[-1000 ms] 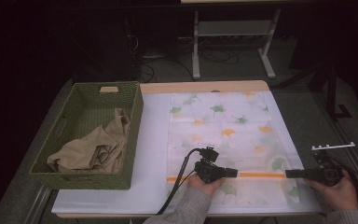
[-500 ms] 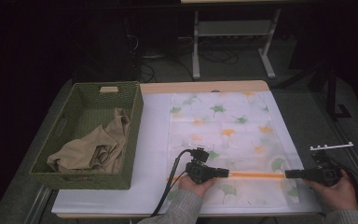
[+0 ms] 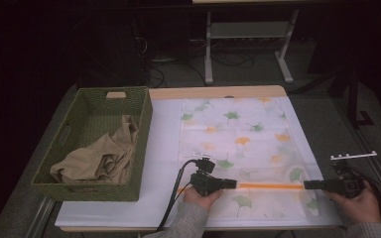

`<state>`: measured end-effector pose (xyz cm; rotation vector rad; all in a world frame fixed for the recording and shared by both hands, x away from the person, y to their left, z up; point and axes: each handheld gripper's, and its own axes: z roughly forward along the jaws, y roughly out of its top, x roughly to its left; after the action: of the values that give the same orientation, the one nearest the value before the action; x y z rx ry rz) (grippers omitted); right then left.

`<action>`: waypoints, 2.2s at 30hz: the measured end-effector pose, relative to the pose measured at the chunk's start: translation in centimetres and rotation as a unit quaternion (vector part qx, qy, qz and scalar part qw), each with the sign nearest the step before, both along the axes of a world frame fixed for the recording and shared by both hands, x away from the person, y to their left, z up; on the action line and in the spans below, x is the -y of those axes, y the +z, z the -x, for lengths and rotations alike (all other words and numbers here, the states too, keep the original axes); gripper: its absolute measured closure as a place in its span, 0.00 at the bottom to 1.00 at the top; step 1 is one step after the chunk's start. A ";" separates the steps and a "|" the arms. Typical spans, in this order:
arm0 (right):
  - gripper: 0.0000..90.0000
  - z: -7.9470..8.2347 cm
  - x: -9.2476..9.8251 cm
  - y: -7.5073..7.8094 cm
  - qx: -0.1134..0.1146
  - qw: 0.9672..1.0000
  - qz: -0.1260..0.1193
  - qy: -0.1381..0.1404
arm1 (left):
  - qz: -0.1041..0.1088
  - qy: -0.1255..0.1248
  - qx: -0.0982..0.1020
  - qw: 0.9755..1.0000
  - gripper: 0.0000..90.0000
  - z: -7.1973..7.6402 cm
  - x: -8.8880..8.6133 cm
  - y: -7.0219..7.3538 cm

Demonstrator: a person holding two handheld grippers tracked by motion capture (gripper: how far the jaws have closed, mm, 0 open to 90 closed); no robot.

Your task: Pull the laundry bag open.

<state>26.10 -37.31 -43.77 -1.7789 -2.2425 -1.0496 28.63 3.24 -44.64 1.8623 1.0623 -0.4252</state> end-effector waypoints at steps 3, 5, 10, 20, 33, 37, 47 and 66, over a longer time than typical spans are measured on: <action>0.94 0.0 0.0 0.1 0.002 1.000 0.004 -0.002 | -0.001 0.001 0.003 1.000 1.00 0.0 -0.4 0.1; 0.94 0.1 0.1 0.1 0.002 1.000 0.003 -0.003 | -0.002 0.003 0.003 1.000 1.00 0.0 -0.7 0.2; 0.94 0.1 -0.1 0.3 0.006 1.000 0.010 -0.001 | 0.000 0.006 0.001 1.000 1.00 0.1 -1.3 0.1; 0.94 0.2 -0.3 0.4 0.010 1.000 0.018 -0.001 | -0.009 0.008 0.007 1.000 1.00 0.3 -2.4 0.4; 0.94 0.3 -0.4 0.6 0.012 1.000 0.021 -0.002 | -0.009 0.022 0.005 1.000 1.00 0.6 -4.4 0.2; 0.94 0.3 -0.5 0.7 0.012 1.000 0.028 -0.001 | -0.012 0.026 0.007 1.000 1.00 0.8 -4.9 0.4; 0.94 0.4 -0.4 0.9 0.017 0.999 0.035 -0.003 | -0.014 0.037 0.008 0.999 1.00 1.1 -6.4 0.5; 0.94 0.6 0.1 1.0 0.024 0.999 0.039 -0.015 | -0.026 0.066 0.019 0.997 1.00 1.6 -9.9 1.2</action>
<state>25.46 -37.41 -42.76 -1.8425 -2.3229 -1.0327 27.00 13.15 -43.45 1.8251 1.1728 -0.2859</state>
